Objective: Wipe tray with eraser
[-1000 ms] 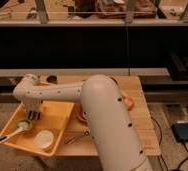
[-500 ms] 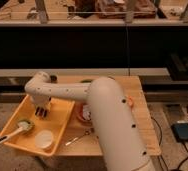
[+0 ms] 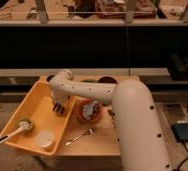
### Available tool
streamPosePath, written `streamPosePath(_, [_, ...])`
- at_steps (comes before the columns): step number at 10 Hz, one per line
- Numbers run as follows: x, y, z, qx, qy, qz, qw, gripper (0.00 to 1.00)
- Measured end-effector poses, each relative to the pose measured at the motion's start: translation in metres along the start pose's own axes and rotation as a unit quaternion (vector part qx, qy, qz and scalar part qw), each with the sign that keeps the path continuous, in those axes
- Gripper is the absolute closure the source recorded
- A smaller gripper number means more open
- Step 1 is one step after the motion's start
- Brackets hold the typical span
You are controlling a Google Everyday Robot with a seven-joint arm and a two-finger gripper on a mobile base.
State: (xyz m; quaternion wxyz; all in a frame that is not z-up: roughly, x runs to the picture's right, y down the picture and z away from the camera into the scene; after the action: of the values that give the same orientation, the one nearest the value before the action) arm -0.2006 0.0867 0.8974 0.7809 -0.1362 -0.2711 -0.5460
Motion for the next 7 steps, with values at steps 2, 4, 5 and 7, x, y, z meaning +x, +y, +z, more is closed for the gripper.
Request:
streamPosePath(2, [-0.006, 0.007, -0.005, 0.003, 0.004, -0.010, 0.9999, 1.00])
streamPosePath(4, [-0.035, -0.004, -0.011, 0.008, 0.003, -0.029, 0.9995, 1.00])
streamPosePath(5, [-0.052, -0.012, -0.013, 0.010, 0.002, -0.039, 0.9992, 1.00])
streamPosePath(7, [-0.084, -0.035, -0.011, 0.011, 0.000, -0.071, 0.9974, 1.00])
